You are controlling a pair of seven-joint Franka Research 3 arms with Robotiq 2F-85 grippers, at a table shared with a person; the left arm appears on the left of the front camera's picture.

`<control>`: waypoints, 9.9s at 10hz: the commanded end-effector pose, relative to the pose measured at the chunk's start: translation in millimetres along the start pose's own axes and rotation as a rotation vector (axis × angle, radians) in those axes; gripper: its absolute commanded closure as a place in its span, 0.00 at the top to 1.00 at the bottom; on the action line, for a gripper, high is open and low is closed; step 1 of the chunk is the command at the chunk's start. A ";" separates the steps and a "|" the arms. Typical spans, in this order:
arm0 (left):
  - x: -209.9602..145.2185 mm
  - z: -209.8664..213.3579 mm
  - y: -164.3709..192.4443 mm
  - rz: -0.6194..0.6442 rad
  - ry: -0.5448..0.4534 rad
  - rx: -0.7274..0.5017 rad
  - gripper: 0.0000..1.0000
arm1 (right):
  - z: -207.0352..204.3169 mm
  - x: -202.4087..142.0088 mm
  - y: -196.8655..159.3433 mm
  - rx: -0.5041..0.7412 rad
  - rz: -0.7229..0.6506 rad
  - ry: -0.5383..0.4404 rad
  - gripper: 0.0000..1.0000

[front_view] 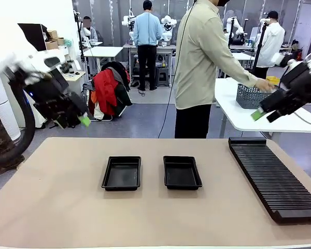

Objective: Inspect and transfer BCBs to ESD trays.
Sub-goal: Pick up the Blank PCB from the PCB Rack and place it in the left ESD tray.

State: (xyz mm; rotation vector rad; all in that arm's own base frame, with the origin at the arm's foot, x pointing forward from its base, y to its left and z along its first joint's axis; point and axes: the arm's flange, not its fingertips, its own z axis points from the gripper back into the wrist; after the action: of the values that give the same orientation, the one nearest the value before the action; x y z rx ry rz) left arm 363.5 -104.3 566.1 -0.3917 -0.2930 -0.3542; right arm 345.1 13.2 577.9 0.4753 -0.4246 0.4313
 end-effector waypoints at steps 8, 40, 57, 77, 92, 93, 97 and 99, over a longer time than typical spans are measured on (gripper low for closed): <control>-14.2 112.4 25.0 0.277 -0.106 -0.198 1.00 | 106.1 12.4 -76.9 0.270 -0.392 0.067 1.00; 18.1 170.7 -6.2 0.434 -0.055 0.063 1.00 | 169.0 29.6 -85.7 0.016 -0.487 -0.043 1.00; 37.6 177.8 -14.0 0.341 -0.050 0.083 1.00 | 173.8 28.1 -86.3 0.037 -0.463 -0.048 1.00; 44.1 174.4 -14.2 0.332 -0.046 0.062 1.00 | 173.8 28.1 -86.3 0.037 -0.463 -0.048 1.00; 44.1 174.4 -14.2 0.332 -0.046 0.062 1.00 | 173.8 28.1 -86.3 0.037 -0.463 -0.048 1.00; 44.1 174.4 -14.2 0.332 -0.046 0.062 1.00 | 173.8 28.1 -86.3 0.037 -0.463 -0.048 1.00; 44.1 174.4 -14.2 0.332 -0.046 0.062 1.00 | 173.8 28.1 -86.3 0.037 -0.463 -0.048 1.00; 44.1 174.4 -14.2 0.332 -0.046 0.062 1.00 | 173.8 28.1 -86.3 0.037 -0.463 -0.048 1.00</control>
State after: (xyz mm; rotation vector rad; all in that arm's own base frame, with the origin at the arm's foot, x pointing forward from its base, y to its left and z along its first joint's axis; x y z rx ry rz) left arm 362.6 -55.2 739.3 -0.3802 -0.2733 -0.0091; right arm 360.5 -137.8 702.0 0.6019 -0.3393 -0.0193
